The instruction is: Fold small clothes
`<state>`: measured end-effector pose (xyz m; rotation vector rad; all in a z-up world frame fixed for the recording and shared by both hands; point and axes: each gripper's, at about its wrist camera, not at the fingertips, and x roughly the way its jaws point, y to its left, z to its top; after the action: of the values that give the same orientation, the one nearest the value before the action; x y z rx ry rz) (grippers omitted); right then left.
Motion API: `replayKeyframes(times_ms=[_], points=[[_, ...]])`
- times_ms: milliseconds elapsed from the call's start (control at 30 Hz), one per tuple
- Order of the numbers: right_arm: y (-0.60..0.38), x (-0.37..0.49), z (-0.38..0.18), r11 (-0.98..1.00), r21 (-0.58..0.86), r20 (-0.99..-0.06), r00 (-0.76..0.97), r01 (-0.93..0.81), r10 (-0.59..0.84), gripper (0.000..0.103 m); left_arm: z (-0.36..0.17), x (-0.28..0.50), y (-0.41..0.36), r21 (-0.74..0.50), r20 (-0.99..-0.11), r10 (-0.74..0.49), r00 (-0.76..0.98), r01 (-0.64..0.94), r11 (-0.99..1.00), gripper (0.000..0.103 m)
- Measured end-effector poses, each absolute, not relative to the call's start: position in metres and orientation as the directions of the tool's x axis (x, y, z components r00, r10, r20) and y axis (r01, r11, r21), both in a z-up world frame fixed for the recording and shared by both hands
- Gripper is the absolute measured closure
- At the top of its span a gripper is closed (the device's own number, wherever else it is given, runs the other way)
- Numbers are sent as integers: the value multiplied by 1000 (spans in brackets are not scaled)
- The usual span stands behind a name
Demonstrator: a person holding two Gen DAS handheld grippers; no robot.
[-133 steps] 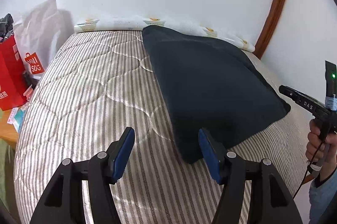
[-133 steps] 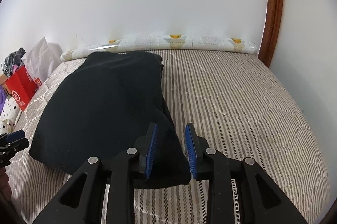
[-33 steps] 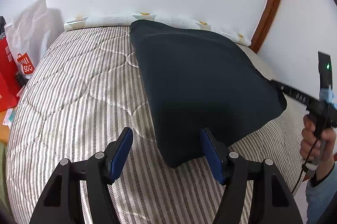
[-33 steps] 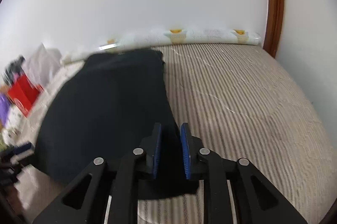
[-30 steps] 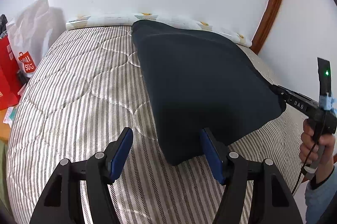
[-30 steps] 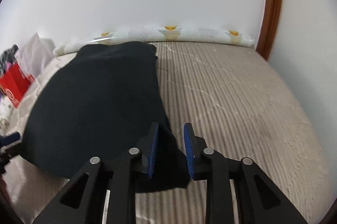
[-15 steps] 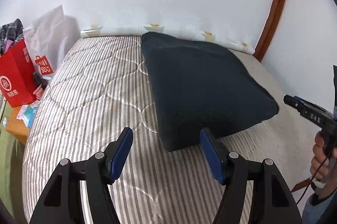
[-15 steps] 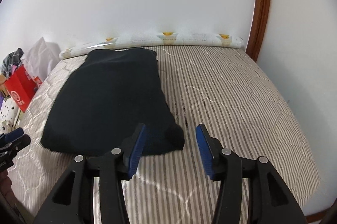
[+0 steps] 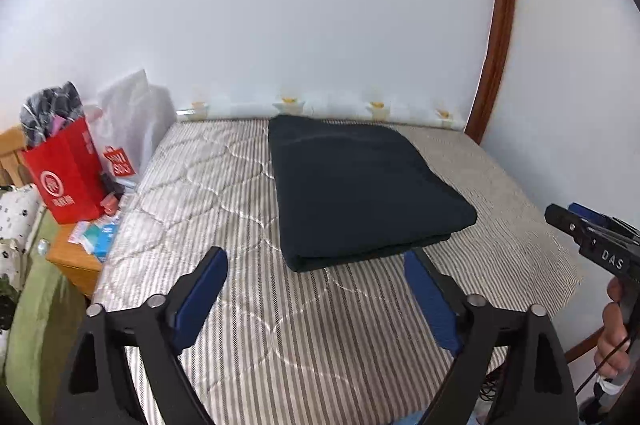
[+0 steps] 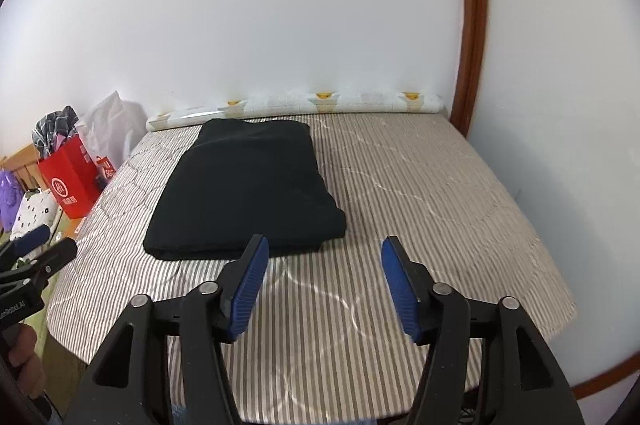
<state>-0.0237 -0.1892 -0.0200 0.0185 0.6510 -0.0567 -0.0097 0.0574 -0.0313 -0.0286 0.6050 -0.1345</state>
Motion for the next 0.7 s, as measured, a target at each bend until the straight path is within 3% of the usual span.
replayKeyframes(times_ms=[33, 133, 333, 700], points=[[-188, -31, -18, 998, -10, -602, 797, 65, -58, 26, -28, -15, 58, -65, -561, -132, 817, 115, 991, 11], [-187, -55, -10, 995, -37, -566, 818, 95, -99, 9, -23, -29, 62, -87, -560, -139, 817, 109, 990, 10], [-190, -76, -11, 987, -65, -591, 791, 150, -159, 5, -20, -47, 64, -100, -547, -142, 825, 104, 990, 9], [-184, -96, -6, 990, -82, -592, 793, 117, -143, 5, -16, -60, 64, -88, -526, -122, 842, 88, 992, 9]])
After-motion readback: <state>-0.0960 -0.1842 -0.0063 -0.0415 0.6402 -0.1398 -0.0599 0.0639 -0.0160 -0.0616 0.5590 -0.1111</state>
